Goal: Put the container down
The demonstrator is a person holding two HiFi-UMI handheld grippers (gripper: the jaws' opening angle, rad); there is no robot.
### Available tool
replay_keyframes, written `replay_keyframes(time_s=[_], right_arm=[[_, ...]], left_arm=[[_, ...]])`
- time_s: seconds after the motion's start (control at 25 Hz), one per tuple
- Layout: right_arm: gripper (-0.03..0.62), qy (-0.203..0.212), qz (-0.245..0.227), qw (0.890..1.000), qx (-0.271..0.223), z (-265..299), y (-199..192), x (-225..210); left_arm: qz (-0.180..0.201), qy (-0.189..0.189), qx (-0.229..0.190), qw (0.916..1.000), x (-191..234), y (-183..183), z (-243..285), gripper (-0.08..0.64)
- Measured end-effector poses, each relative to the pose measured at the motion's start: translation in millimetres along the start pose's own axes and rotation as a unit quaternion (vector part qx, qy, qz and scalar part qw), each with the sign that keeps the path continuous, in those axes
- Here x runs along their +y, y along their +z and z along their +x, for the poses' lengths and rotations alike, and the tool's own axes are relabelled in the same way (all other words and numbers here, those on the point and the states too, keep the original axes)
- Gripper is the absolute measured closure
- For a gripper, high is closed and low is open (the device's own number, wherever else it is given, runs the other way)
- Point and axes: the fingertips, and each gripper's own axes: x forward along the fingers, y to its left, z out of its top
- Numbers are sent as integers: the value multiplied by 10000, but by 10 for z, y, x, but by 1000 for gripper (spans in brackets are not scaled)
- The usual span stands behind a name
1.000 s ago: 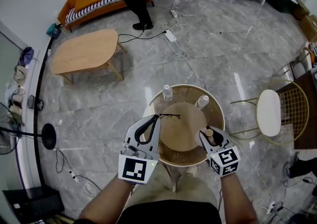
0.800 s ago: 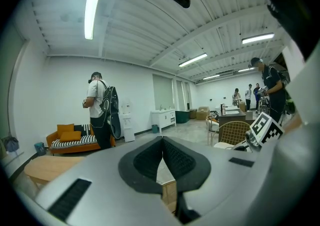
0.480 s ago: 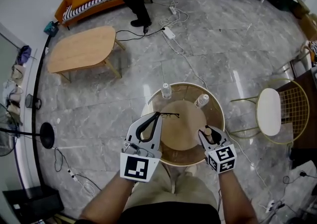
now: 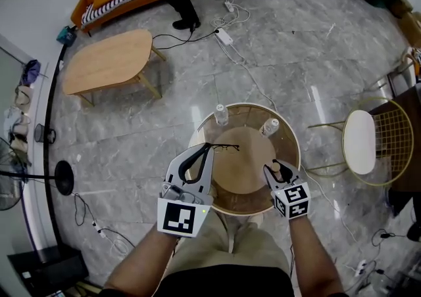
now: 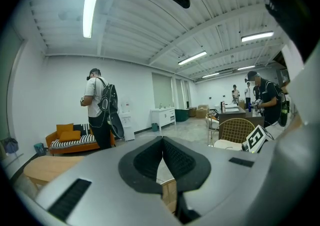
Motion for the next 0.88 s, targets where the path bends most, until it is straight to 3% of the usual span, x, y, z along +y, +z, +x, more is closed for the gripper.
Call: replay_keyframes(time_s=[0.2,0.88], right_arm=[[450,-3,39,10000,78,110,-101,-59],[449,-27,166,9984,547,597,-705,-239]], left_arm=[[167,-90,64,9998,-22,-31,56,545],[75,-57,263,9996,83,-319,183,545]])
